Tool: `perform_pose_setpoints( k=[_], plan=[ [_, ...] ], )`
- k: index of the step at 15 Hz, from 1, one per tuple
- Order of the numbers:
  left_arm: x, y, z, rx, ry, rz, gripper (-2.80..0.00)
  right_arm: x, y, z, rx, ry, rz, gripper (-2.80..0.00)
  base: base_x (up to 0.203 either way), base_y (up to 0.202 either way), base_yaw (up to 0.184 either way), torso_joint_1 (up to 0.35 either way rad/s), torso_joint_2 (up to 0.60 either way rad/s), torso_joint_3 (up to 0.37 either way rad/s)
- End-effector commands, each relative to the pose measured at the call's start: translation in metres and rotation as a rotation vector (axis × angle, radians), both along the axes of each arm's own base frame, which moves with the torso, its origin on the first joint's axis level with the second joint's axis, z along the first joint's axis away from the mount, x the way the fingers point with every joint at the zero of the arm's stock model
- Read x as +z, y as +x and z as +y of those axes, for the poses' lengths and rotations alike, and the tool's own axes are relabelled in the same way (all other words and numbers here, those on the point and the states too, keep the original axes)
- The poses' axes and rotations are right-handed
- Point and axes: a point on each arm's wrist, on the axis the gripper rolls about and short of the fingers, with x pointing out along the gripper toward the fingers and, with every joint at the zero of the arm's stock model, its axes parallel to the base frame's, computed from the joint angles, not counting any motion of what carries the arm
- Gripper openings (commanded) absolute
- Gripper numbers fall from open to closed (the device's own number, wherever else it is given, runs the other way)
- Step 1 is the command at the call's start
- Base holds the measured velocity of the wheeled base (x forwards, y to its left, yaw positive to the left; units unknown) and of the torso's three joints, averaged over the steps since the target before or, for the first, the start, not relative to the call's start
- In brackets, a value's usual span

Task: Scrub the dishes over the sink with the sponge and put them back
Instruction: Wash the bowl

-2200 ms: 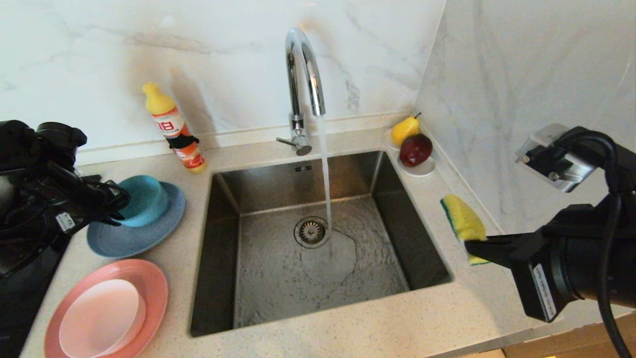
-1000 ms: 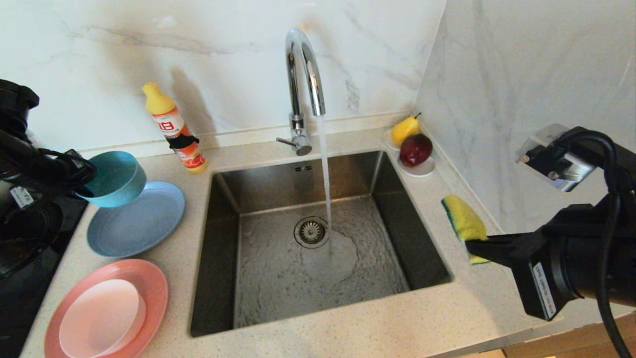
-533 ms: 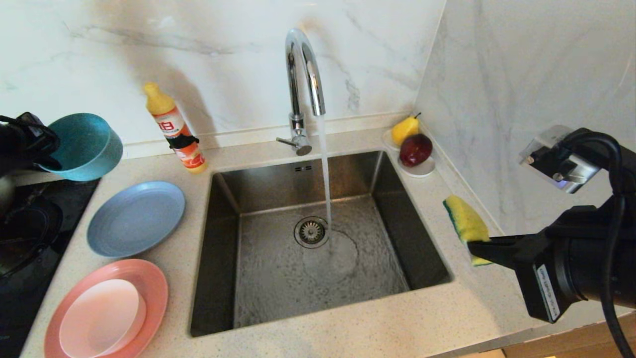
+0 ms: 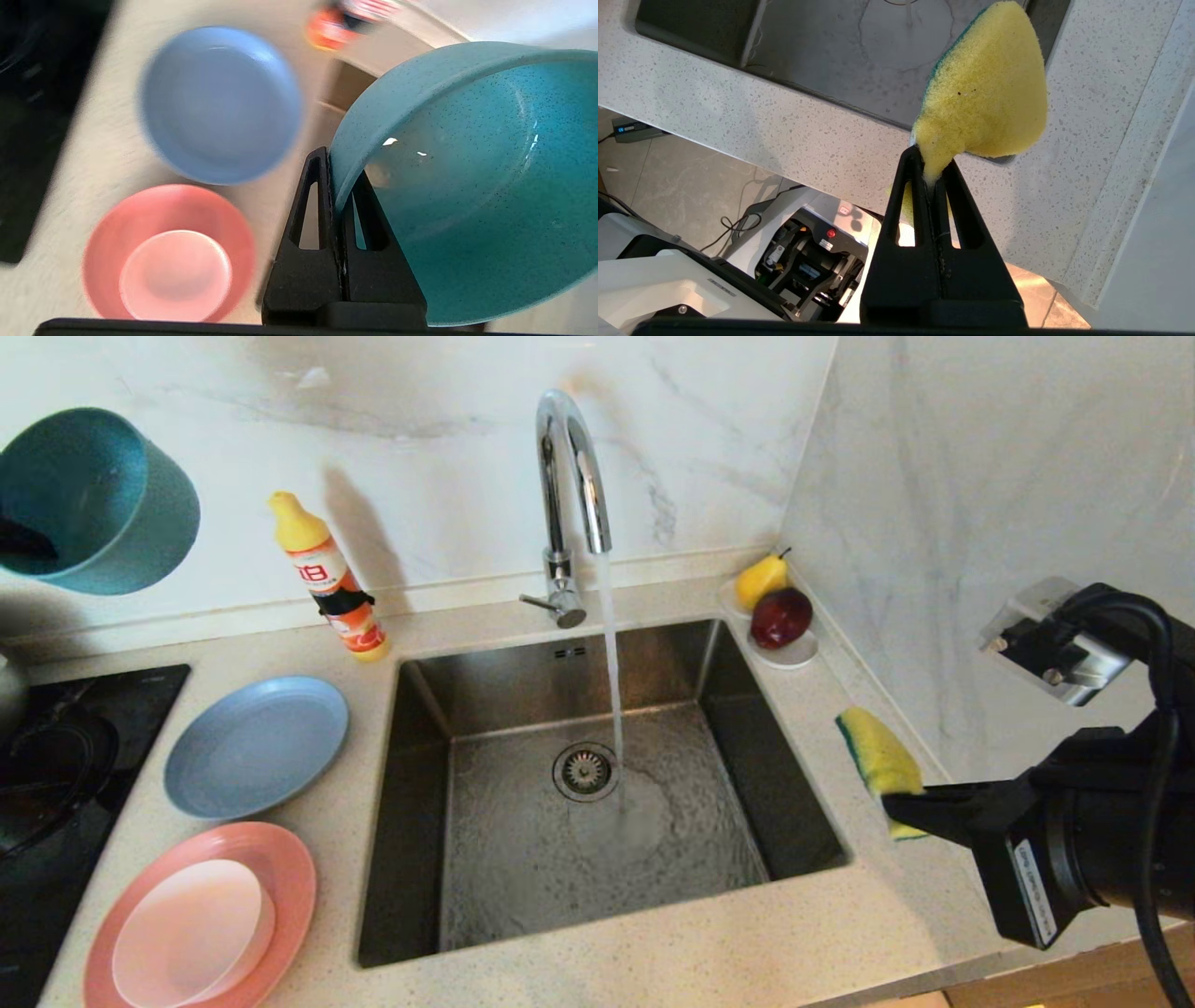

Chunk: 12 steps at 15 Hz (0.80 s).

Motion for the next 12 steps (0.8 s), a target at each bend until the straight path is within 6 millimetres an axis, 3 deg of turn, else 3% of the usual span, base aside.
perform_pose_setpoints(
  k=[1, 6, 12],
  plan=[
    [0.011, -0.018, -0.026, -0.116, 0.025, -0.054, -2.80, 0.001, 0.000, 0.000, 0.001, 0.003, -0.003, -2.80, 0.000, 0.000, 0.000, 0.000, 0.00, 0.000],
    [-0.009, 0.022, -0.069, -0.351, 0.036, 0.035, -2.80, 0.007, -0.003, -0.001, 0.008, 0.023, -0.021, -2.80, 0.000, 0.000, 0.000, 0.000, 0.00, 0.000],
    [-0.061, 0.072, -0.155, -0.462, 0.127, 0.229, -2.80, 0.007, -0.004, -0.002, 0.017, 0.031, -0.026, -2.80, 0.000, 0.000, 0.000, 0.000, 0.00, 0.000]
  ],
)
